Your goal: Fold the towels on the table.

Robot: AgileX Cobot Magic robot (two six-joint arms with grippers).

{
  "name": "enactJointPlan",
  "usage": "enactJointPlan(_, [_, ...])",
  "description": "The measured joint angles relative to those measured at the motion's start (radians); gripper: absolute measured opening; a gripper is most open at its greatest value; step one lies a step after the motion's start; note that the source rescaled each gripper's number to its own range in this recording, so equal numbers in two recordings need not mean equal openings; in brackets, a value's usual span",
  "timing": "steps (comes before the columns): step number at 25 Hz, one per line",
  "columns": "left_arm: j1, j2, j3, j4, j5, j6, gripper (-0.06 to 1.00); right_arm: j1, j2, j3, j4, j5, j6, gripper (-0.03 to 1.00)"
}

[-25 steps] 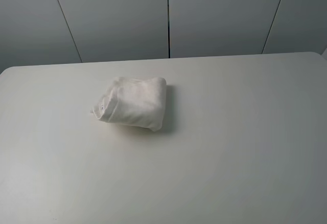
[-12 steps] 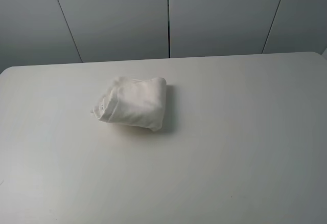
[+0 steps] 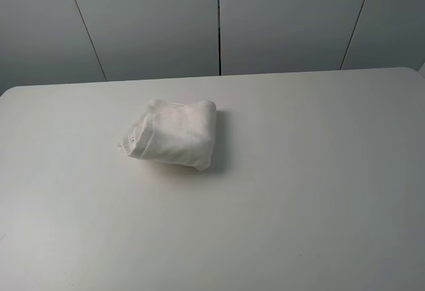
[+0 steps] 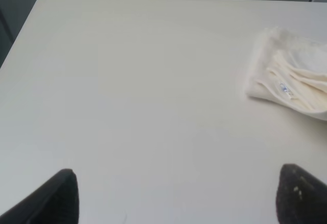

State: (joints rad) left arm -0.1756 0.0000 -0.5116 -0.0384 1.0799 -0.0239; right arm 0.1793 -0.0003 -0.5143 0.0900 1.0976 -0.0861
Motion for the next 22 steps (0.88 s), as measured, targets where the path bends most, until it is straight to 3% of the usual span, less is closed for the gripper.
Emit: enactJointPlan(22, [0.0, 0.0, 0.0, 0.0, 0.0, 0.008, 0.99, 0.0, 0.0, 0.0, 0.0, 0.0, 0.0, 1.0])
